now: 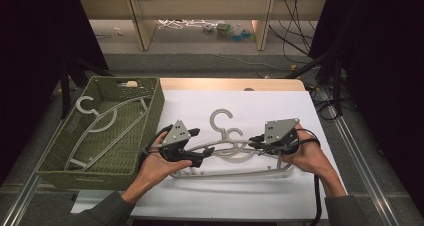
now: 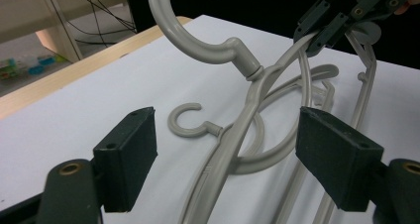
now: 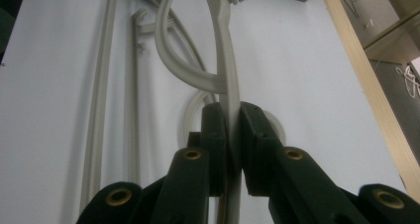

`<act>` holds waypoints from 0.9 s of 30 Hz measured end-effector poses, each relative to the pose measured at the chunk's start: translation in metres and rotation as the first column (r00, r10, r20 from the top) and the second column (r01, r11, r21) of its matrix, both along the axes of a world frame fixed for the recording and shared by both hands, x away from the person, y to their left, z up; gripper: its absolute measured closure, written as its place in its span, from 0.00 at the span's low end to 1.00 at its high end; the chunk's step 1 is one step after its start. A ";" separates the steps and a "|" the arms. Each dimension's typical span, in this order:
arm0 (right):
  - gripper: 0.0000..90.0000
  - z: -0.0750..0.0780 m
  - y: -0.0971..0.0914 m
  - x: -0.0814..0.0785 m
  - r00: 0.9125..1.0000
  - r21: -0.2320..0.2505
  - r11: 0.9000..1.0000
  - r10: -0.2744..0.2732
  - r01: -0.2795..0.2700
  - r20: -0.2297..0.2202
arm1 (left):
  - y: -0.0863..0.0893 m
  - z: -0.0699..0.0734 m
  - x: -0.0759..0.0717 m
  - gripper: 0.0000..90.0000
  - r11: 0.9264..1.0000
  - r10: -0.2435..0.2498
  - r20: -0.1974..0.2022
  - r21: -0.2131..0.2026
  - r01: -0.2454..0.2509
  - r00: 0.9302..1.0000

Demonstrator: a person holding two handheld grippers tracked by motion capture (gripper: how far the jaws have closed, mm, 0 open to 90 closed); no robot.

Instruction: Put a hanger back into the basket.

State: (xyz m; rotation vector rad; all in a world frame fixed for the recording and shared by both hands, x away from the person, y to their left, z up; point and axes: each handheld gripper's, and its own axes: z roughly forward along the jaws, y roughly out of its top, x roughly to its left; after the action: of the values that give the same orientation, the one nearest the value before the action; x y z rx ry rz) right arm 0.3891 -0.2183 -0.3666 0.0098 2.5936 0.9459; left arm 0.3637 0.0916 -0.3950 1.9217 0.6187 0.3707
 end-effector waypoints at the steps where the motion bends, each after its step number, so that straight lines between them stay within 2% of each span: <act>1: 0.91 0.000 0.001 -0.001 1.000 0.004 1.000 0.006 -0.006 -0.007 | -0.001 0.000 0.000 0.29 1.000 -0.008 -0.004 0.009 0.008 1.000; 4: 0.91 0.001 0.004 -0.002 1.000 0.006 1.000 0.014 -0.015 0.004 | -0.005 -0.001 0.001 0.33 1.000 -0.019 -0.021 0.023 0.020 1.000; 7: 0.91 0.000 0.006 -0.003 1.000 0.000 1.000 0.023 -0.023 -0.010 | -0.008 -0.001 0.002 0.39 0.998 -0.039 -0.030 0.040 0.041 0.999; 9: 0.91 0.000 0.007 -0.003 1.000 -0.004 1.000 0.030 -0.030 -0.004 | -0.010 -0.002 0.003 0.45 0.997 -0.059 -0.047 0.053 0.061 0.997; 12: 0.91 0.000 0.009 -0.004 0.999 0.002 0.999 0.046 -0.046 -0.012 | -0.012 -0.004 0.004 0.52 0.996 -0.068 -0.065 0.046 0.071 0.996; 15: 0.91 0.000 0.010 -0.005 0.999 -0.002 0.999 0.052 -0.052 -0.003 | -0.013 -0.003 0.006 0.58 0.994 -0.086 -0.074 0.056 0.091 0.993; 16: 0.91 0.000 0.010 -0.005 0.998 0.003 0.998 0.061 -0.061 -0.016 | -0.013 -0.004 0.006 0.60 0.994 -0.092 -0.074 0.052 0.096 0.993; 18: 0.91 0.001 0.011 -0.006 0.998 0.001 0.998 0.061 -0.061 -0.006 | -0.014 -0.004 0.006 0.64 0.993 -0.095 -0.090 0.059 0.100 0.991; 24: 0.91 0.001 0.013 -0.008 0.996 0.010 0.996 0.085 -0.085 -0.016 | -0.017 -0.004 0.007 0.76 0.985 -0.156 -0.099 0.062 0.163 0.983; 25: 0.91 0.002 0.014 -0.008 0.996 0.005 0.996 0.088 -0.088 -0.004 | -0.018 -0.004 0.007 0.77 0.985 -0.152 -0.090 0.071 0.159 0.984; 26: 0.91 0.002 0.014 -0.008 0.996 0.008 0.996 0.090 -0.090 -0.005 | -0.018 -0.004 0.008 0.77 0.982 -0.167 -0.080 0.071 0.173 0.983; 27: 0.91 0.002 0.014 -0.008 0.996 0.013 0.996 0.092 -0.092 -0.018 | -0.018 -0.004 0.007 0.78 0.983 -0.161 -0.083 0.078 0.168 0.983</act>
State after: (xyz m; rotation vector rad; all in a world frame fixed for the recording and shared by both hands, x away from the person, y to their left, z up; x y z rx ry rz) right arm 0.3808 -0.2044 -0.3646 -0.0994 2.6245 0.9985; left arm 0.3703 0.0739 -0.3986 2.0601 0.4956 0.2224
